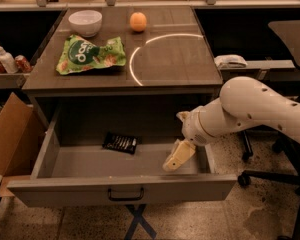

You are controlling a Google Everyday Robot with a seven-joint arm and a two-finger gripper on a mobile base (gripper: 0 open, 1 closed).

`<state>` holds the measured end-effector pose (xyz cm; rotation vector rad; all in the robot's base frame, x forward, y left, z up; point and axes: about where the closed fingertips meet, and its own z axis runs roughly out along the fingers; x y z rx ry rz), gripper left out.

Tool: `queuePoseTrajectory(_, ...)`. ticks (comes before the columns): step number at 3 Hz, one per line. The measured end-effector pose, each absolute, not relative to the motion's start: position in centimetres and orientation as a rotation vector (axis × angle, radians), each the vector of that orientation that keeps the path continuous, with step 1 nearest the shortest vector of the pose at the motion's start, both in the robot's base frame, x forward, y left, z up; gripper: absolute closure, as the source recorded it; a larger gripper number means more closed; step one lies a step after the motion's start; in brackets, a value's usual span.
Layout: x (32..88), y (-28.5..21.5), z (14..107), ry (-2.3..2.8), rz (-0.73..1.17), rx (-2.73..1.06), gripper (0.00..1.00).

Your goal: Pick rxbar chocolate from top drawer and place on counter

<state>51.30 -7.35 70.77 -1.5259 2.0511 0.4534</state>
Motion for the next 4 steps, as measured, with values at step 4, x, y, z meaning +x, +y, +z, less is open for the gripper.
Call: queuePoseTrajectory(4,55.9,-1.3,65.0,2.001,0.483,-1.623,0.00)
